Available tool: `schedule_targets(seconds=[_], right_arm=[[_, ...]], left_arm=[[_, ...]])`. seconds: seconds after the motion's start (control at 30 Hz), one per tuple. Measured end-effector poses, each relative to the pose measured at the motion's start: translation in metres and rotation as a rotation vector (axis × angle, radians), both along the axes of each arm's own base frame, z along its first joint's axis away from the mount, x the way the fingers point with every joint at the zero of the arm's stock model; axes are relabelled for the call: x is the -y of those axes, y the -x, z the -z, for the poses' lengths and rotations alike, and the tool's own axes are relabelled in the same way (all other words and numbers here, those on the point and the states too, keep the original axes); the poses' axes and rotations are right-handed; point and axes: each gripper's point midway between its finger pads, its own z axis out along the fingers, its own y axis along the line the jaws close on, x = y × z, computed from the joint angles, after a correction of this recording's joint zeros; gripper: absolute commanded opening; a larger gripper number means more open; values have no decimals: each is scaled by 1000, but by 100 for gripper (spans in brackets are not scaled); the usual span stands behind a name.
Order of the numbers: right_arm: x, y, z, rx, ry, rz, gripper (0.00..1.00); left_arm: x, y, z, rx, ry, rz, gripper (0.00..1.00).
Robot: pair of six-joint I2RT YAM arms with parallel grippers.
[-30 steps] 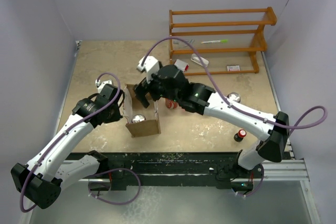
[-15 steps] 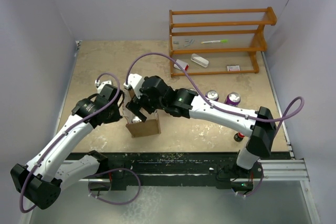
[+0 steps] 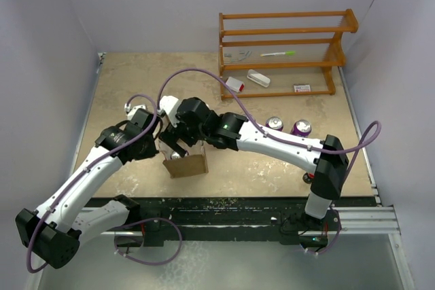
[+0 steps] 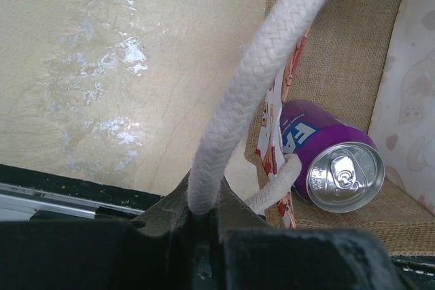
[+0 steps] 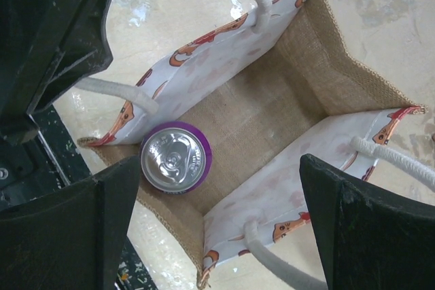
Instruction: Take the beverage out of the canvas bag
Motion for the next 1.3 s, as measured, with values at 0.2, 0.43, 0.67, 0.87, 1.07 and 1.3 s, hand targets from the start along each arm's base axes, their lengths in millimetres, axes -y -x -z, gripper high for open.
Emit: schedule_targets(seconds=[0.2, 0.43, 0.67, 0.87, 1.07, 1.3], right_arm=[[-6, -5, 9, -23, 7, 29, 100], [-13, -5, 12, -67, -9, 62, 100], [-12, 0, 14, -93, -8, 72, 100], [-9, 1, 19, -97, 12, 69, 100], [-1, 6, 37, -113, 60, 59, 100], [7, 8, 57, -107, 114, 34, 100]], left_arm=[[3, 1, 3, -20, 5, 20, 0], [7, -1, -6, 1, 23, 48, 0], [12, -1, -12, 32, 60, 58, 0], [10, 2, -26, 127, 111, 63, 0], [8, 4, -32, 165, 120, 58, 0], [8, -1, -19, 107, 79, 52, 0]])
